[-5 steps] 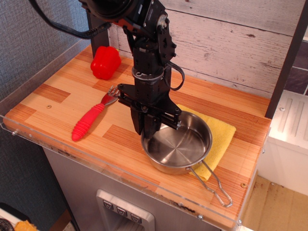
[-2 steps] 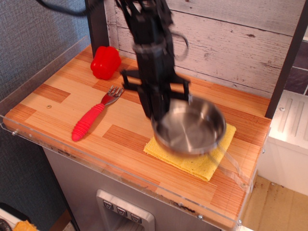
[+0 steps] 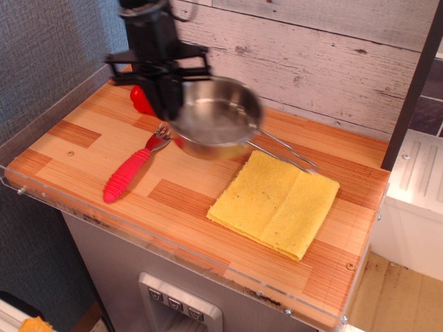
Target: Move the pot to the far edge of the table.
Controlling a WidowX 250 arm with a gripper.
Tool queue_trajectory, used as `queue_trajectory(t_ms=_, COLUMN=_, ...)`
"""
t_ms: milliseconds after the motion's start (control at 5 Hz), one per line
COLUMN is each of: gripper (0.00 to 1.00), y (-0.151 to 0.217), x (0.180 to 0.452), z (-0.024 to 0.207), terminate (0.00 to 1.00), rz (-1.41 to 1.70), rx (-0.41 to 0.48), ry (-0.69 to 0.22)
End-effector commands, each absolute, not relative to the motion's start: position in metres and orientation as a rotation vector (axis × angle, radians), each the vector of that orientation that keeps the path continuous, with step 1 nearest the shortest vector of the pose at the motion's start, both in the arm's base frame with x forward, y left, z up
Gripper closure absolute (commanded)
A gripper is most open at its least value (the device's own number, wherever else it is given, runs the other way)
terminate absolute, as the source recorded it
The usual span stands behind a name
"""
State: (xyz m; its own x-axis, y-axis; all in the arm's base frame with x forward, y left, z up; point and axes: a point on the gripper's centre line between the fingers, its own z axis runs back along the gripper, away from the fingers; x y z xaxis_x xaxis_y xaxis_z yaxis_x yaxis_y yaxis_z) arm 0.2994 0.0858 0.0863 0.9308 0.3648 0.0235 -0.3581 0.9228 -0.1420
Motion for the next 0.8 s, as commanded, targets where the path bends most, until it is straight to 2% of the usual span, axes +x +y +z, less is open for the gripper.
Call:
queue_trajectory(t_ms=0, gripper=1.0, y=0.164, x=0.293, z=0.099, terminate=0.0, rz=0.493, rx=0.01, ry=-0.081)
queue_trajectory(t_ms=400, gripper=1.0, y=0.207, x=0.276, z=0.093, terminate=0.0, rz=0.576, rx=0.01, ry=-0.02)
queue_trajectory(t_ms=600, gripper=1.0, y=0.217, x=0.266, z=0.086, terminate=0.0, rz=0.609, rx=0.023, ry=0.019)
